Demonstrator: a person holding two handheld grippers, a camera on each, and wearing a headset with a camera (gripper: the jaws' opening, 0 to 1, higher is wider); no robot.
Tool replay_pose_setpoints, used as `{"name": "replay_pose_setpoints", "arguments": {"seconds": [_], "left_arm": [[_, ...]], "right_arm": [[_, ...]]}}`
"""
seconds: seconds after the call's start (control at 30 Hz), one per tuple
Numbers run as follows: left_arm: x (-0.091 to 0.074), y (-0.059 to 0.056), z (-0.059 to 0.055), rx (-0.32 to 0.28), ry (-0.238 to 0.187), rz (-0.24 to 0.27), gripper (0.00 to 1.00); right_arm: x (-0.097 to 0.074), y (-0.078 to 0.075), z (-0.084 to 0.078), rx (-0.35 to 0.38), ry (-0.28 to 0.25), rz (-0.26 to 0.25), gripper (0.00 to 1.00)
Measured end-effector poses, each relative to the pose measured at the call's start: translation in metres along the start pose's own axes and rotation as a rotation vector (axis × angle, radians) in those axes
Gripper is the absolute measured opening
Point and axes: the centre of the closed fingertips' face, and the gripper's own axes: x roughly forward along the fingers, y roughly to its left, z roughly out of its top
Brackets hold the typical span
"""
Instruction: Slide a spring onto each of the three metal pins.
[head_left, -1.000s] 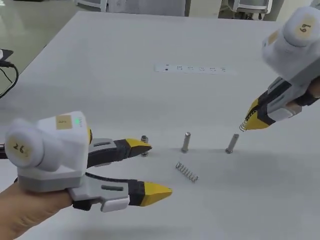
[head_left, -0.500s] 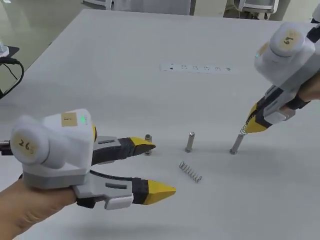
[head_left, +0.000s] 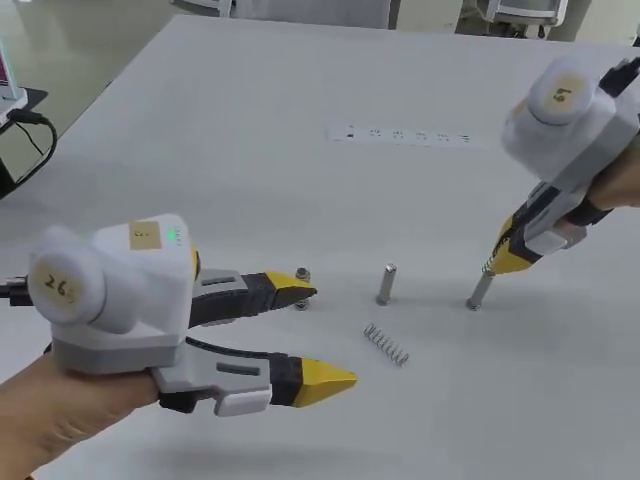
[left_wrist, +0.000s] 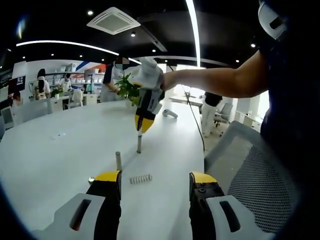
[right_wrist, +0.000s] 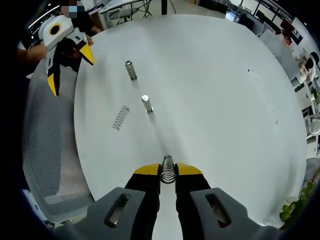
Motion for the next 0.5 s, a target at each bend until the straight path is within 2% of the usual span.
{"name": "replay_pose_setpoints", "arguments": {"seconds": [0.5], "left_arm": [[0.0003,0.0002,-0.0001,-0.001,0.004,-0.003,0.49]], "right_arm": [[-0.0046,-0.0036,-0.0014,-0.001,0.031,-0.007,0.08]]}}
